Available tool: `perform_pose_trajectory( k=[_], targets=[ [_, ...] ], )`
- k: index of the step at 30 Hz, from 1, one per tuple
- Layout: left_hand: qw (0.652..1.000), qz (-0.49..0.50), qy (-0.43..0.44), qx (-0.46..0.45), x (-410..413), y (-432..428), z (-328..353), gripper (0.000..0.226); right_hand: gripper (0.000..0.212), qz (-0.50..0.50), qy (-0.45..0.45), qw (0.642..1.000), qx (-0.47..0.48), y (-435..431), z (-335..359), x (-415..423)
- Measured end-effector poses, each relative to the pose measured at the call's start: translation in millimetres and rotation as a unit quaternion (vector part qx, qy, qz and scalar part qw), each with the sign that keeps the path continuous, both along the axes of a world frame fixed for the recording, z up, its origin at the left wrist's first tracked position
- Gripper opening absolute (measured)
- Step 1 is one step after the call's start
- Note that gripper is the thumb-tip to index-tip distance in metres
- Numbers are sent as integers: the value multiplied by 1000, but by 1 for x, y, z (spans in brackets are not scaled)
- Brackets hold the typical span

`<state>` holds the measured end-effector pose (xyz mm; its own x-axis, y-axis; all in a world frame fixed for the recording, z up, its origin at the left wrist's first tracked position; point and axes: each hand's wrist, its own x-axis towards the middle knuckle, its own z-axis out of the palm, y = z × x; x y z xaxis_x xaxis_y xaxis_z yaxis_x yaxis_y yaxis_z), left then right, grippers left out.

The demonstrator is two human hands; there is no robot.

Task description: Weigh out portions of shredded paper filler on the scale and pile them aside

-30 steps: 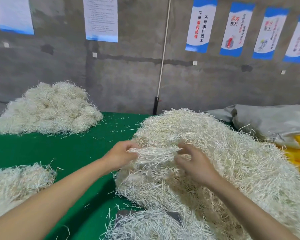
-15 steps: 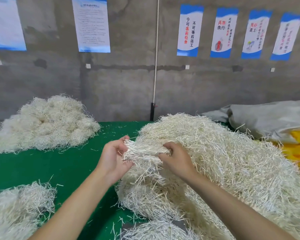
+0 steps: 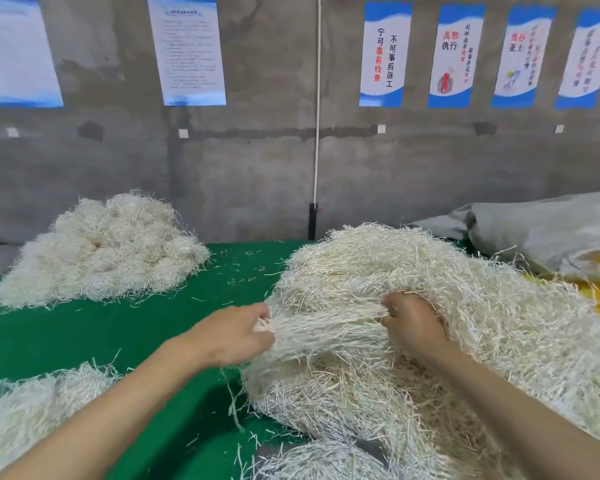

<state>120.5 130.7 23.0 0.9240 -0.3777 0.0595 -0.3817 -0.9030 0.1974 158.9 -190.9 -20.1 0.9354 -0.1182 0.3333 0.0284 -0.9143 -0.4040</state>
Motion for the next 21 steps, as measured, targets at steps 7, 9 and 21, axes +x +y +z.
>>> perform_pose_trajectory(
  k=[7,9,21],
  targets=[
    [988,57,-139,-36,5,7,-15,35,55,103,-33,978,179,32,19,-22],
    [973,83,-157,-145,7,-1,-16,33,58,132,-86,966,203,51,29,-36],
    [715,166,-66,-676,-5,-51,29,38,103,225,154,940,206,79,12,-33]
  ],
)
